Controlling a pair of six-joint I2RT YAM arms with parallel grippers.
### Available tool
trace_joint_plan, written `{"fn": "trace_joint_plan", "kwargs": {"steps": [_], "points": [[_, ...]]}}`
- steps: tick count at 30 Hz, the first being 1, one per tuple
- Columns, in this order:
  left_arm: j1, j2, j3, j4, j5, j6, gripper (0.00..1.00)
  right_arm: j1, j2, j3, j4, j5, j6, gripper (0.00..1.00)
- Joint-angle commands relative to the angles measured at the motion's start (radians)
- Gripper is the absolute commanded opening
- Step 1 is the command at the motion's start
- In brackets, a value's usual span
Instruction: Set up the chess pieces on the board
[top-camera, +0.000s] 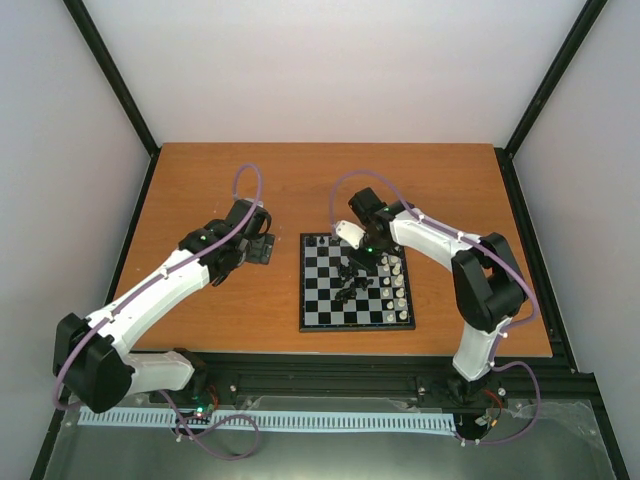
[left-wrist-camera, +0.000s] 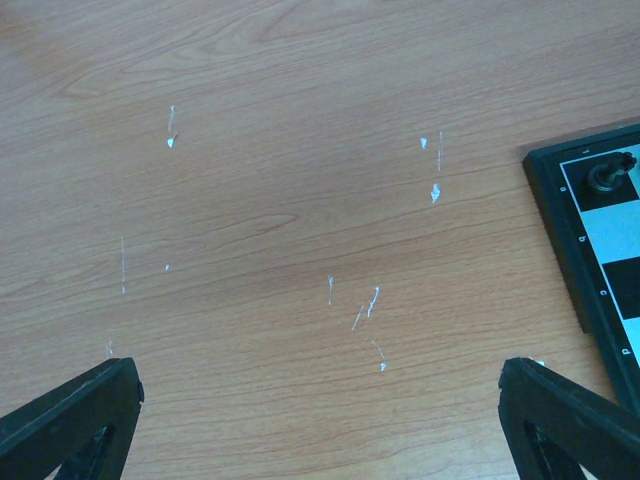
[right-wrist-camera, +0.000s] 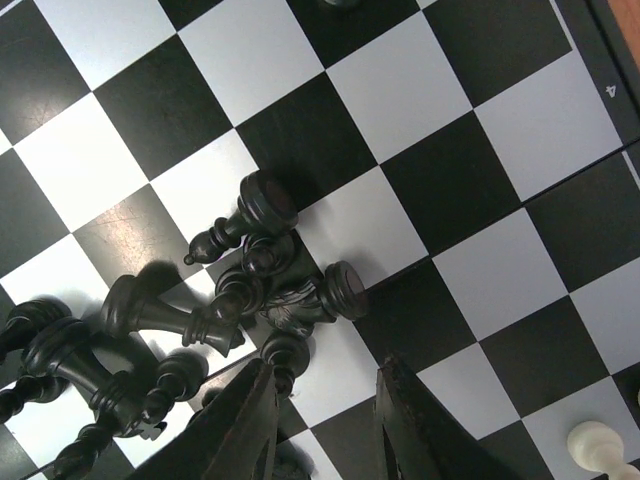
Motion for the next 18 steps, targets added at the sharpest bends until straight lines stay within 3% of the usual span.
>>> {"fn": "trace_joint_plan", "kwargs": {"steps": [1,18], "points": [[0.004,0.013,0.038,-0.004,0.003,0.016,1.0,-0.006,0.009,0.001,0.01,-0.013,-0.001,0.27],[0.004,0.009,0.035,-0.005,0.005,0.018,1.0,-0.005,0.056,-0.009,-0.014,-0.038,-0.004,0.24]]}}
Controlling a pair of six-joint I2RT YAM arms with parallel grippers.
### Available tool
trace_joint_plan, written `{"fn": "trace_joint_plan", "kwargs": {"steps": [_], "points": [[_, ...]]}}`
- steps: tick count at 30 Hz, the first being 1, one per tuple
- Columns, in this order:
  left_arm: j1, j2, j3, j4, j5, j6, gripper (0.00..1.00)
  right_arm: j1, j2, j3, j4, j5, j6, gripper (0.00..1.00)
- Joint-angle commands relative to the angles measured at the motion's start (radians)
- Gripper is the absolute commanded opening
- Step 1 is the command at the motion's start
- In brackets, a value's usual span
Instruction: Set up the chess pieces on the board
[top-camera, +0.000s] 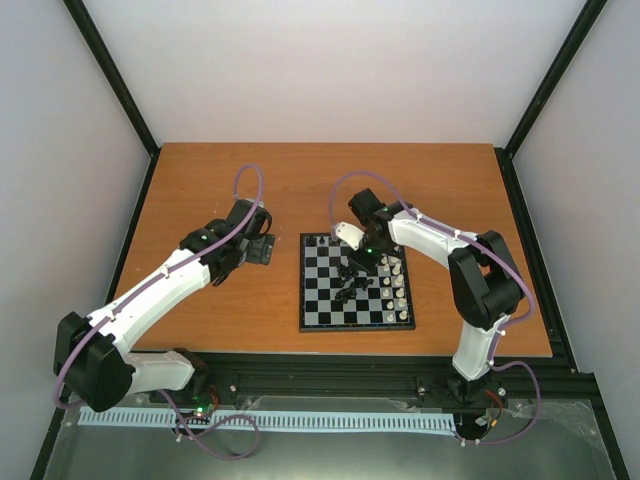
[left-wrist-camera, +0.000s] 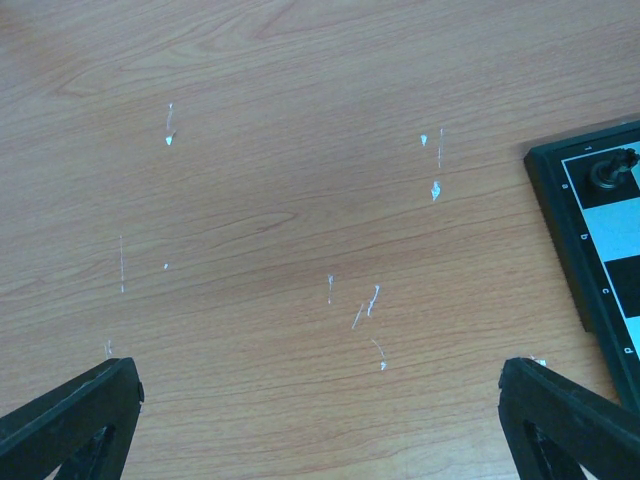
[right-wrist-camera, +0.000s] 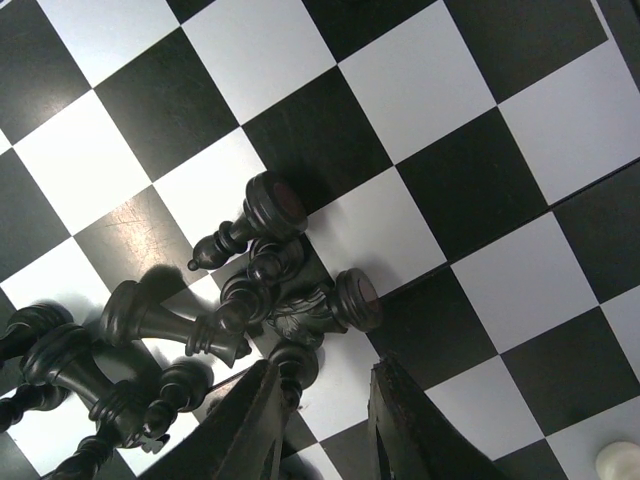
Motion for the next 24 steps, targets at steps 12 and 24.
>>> {"fn": "trace_joint_plan", "kwargs": {"steps": [12,24], "points": [[0.004,0.005,0.036,-0.006,0.005,0.019,1.0,-0.003,-0.051,-0.003,-0.005,-0.003,0.011,0.24],[0.004,0.017,0.038,-0.009,0.008,0.018,1.0,-0.003,-0.004,-0.004,-0.038,-0.048,-0.001,0.26]]}}
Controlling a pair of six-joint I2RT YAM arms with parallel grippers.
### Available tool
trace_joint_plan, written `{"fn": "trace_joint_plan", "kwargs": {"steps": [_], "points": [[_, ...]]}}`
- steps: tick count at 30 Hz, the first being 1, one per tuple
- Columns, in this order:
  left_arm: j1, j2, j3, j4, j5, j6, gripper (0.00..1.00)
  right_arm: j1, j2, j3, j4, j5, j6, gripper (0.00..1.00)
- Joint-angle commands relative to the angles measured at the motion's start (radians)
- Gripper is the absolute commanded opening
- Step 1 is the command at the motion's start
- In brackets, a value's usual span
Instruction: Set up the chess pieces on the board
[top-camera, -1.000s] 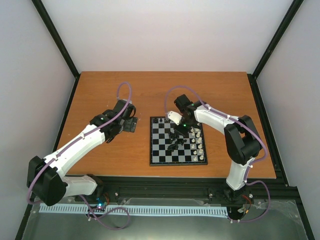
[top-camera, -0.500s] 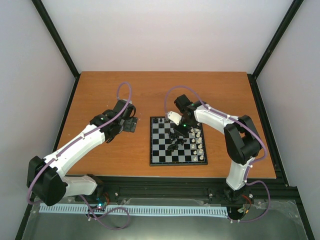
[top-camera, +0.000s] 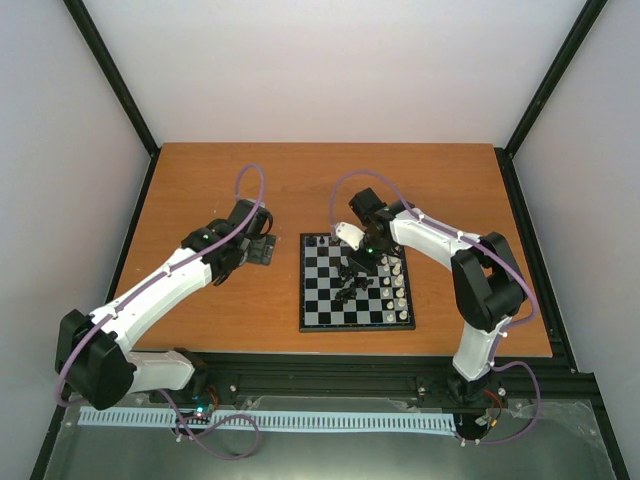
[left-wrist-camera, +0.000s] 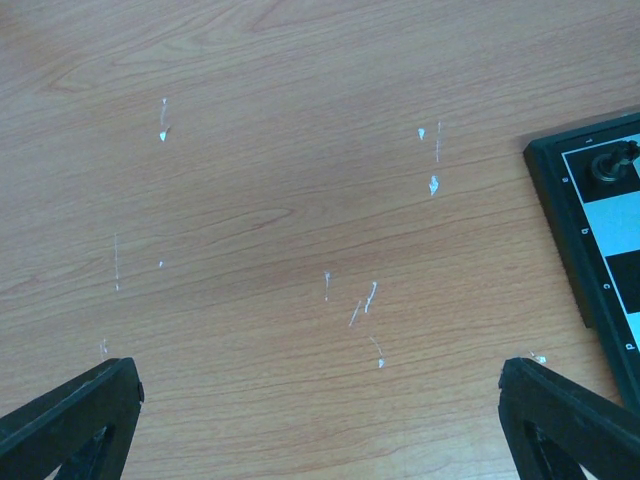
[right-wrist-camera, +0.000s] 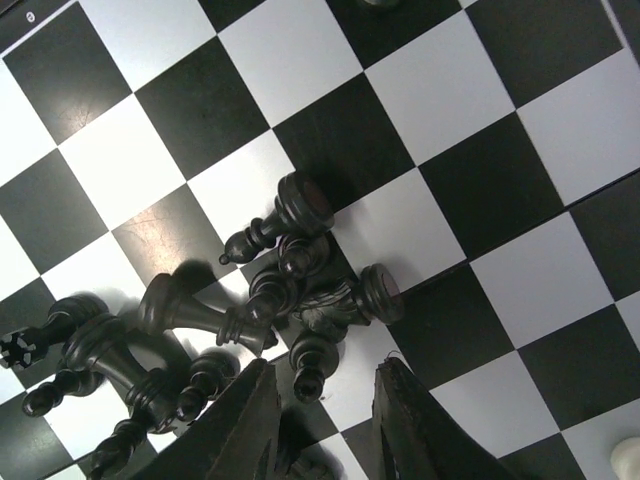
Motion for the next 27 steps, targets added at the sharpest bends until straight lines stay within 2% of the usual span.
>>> {"fn": "trace_joint_plan", "kwargs": {"steps": [1,18,27], "points": [[0.004,0.007,0.038,-0.009,0.004,0.018,1.0,-0.002,0.024,-0.006,-0.028,-0.018,-0.002,0.26],[0.004,0.008,0.04,-0.01,0.009,0.016,1.0,-0.002,0.072,-0.006,-0.008,0.02,-0.008,0.16],[0.004,0.003,0.041,-0.011,0.019,0.018,1.0,-0.002,0.063,-0.008,0.013,0.022,-0.012,0.07]]}}
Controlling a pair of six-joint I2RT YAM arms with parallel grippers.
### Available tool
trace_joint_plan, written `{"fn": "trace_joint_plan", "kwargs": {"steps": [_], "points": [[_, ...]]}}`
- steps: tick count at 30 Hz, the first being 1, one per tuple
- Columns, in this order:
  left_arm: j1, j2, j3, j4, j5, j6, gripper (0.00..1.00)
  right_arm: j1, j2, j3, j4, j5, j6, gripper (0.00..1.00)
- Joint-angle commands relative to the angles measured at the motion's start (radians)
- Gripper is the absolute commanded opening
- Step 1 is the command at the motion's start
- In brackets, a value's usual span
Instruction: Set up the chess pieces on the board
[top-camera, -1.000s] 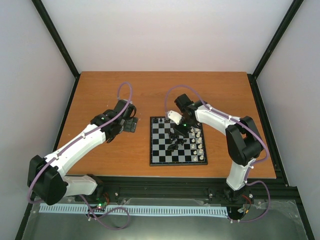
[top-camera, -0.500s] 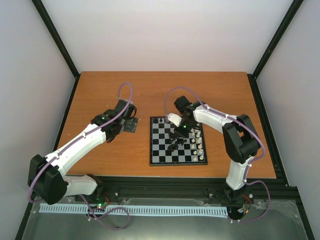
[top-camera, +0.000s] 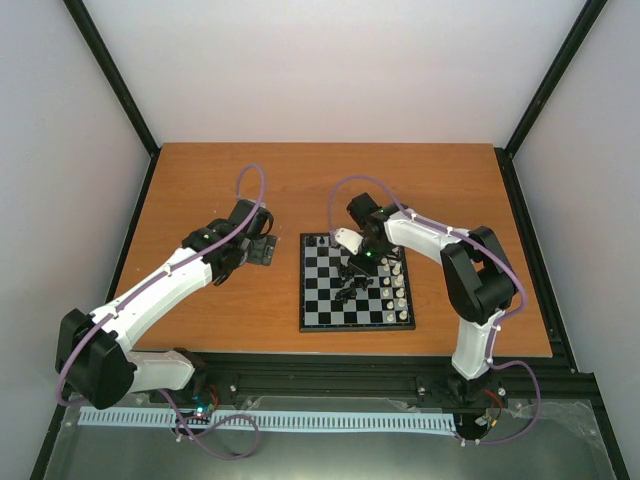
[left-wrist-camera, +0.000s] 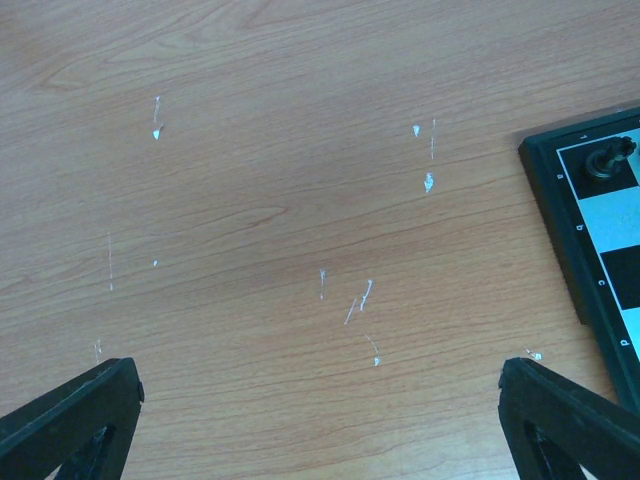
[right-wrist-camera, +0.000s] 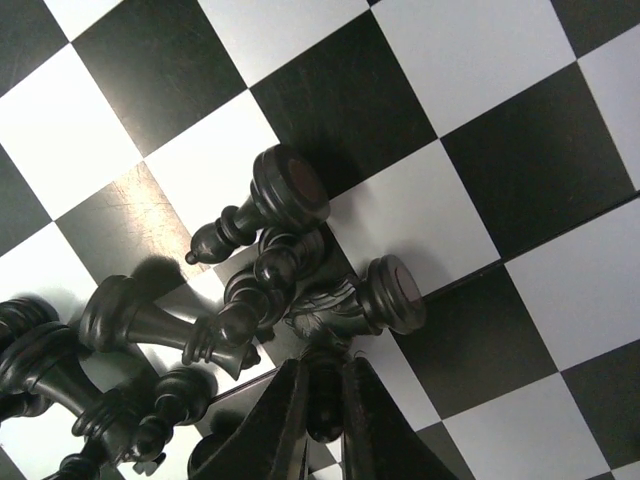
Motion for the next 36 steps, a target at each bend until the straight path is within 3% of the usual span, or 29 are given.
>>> {"fn": "trace_joint_plan", "kwargs": {"steps": [1,17,30,36], "points": [[0.004,-0.002,0.041,-0.012,0.01,0.016,1.0,-0.002,-0.003,-0.007,0.019,0.011,-0.005,0.06],[0.004,-0.017,0.042,-0.013,0.014,0.013,1.0,-0.037,-0.114,0.082,-0.049,0.03,0.0,0.03],[0.005,-0.115,0.026,-0.011,-0.175,-0.041,1.0,0.086,0.094,0.361,-0.137,0.008,-0.004,0.03],[0.006,-0.14,0.02,-0.003,-0.2,-0.045,1.0,0.135,0.158,0.393,-0.145,0.013,0.006,0.03]]}}
